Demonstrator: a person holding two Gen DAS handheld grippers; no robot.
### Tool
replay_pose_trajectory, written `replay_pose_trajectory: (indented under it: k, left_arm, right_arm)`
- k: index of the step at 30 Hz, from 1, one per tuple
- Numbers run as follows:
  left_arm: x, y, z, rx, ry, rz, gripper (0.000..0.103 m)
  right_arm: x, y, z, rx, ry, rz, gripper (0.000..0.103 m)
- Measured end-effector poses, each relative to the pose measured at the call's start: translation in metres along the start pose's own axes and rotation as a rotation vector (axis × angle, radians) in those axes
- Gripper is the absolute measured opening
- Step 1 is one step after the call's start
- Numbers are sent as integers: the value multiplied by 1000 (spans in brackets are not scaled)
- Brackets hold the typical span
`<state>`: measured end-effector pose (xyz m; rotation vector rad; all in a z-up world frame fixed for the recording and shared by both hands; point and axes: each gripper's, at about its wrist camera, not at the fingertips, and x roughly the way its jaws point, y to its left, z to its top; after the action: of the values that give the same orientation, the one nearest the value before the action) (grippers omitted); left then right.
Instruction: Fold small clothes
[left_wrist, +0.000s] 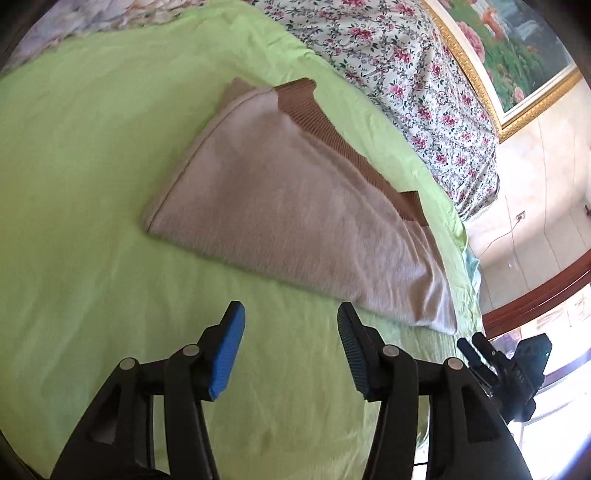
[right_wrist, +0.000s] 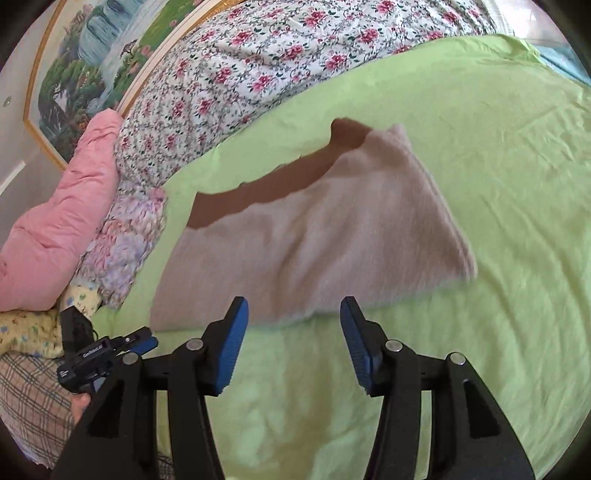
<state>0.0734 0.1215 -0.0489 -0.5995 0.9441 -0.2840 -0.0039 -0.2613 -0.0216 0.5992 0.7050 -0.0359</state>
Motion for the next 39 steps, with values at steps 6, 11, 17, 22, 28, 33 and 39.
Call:
replay_pose_trajectory:
  k: [6, 11, 17, 22, 28, 33, 39]
  left_arm:
    - [-4, 6, -12, -20, 2, 3, 53]
    - [0, 12, -16, -77, 5, -28, 56]
    - [16, 15, -6, -161, -42, -57, 66]
    - [32, 27, 25, -239, -103, -73, 66]
    - [48, 39, 58, -301, -187, -62, 66]
    - [58, 30, 76, -256, -226, -4, 53]
    - [62, 11, 90, -154, -223, 13, 8]
  right_arm:
    - [-6, 7, -25, 3, 20, -6, 63]
    - [-6, 5, -39, 22, 38, 4, 63]
    - [-1, 7, -45, 26, 56, 13, 63]
    - [0, 14, -43, -2, 64, 2, 63]
    - [0, 14, -37, -12, 73, -1, 63]
    - [6, 12, -29, -10, 79, 1, 63]
    - [12, 14, -16, -9, 68, 18, 63]
